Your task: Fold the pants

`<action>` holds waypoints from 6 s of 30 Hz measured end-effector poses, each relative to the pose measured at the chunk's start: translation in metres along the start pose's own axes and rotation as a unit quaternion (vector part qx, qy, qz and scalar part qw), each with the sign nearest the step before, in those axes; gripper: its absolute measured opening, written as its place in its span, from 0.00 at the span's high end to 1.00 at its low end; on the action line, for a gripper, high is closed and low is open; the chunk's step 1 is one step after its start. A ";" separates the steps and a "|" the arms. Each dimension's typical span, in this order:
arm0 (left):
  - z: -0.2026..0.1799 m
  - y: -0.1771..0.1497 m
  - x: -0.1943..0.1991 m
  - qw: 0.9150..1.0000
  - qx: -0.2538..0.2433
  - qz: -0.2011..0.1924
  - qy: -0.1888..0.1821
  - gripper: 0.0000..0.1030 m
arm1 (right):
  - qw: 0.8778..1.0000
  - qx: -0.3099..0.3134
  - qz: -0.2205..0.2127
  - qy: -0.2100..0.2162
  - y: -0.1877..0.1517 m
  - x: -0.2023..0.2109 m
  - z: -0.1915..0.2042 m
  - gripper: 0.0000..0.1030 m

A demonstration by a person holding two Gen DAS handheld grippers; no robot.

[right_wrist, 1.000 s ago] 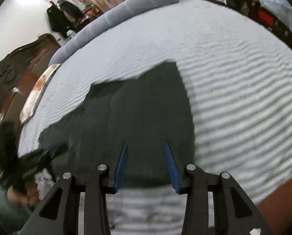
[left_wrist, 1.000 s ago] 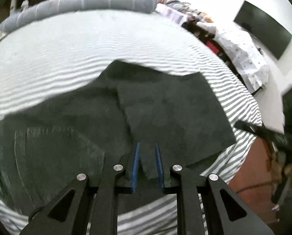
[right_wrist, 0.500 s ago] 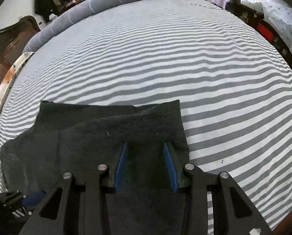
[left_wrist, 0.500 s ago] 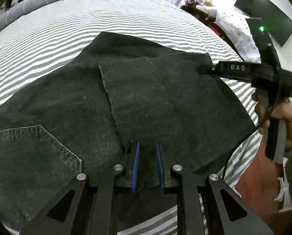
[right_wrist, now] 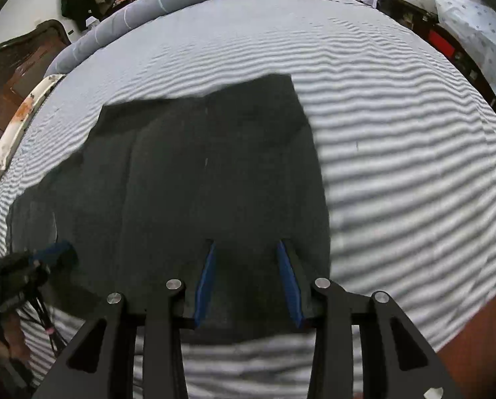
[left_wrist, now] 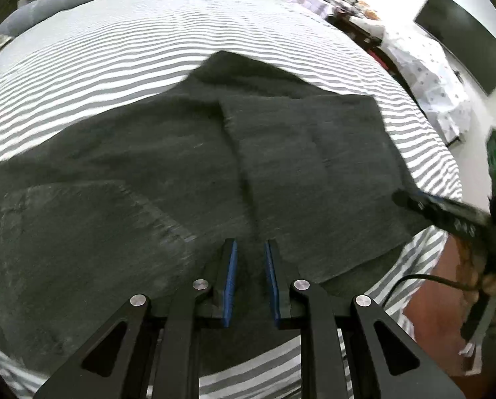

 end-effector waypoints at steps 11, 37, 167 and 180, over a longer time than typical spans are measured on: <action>0.040 -0.021 0.048 0.998 0.050 -0.032 -0.033 0.82 | 1.000 0.006 -0.002 -0.017 -0.009 0.011 0.022 0.47; 0.274 -0.079 0.114 0.943 0.299 -0.062 -0.135 0.58 | 0.996 0.017 -0.029 0.077 -0.009 0.057 0.143 0.33; -0.015 0.079 0.172 0.975 0.123 -0.060 -0.176 0.86 | 0.997 -0.049 -0.056 -0.019 -0.012 0.084 0.008 0.27; -0.160 0.130 0.050 0.991 0.066 -0.004 -0.115 0.84 | 0.985 -0.159 -0.057 0.037 -0.032 0.072 -0.099 0.27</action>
Point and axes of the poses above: each gripper's, at about its wrist camera, not at the fingertips, and x roughly against the way its jaws point, z to its left, y to its top, the point moved 5 cm from there along -x, roughly the way its jaws point, and after that the axes turned 7 degrees about z, right-handed, at the moved point
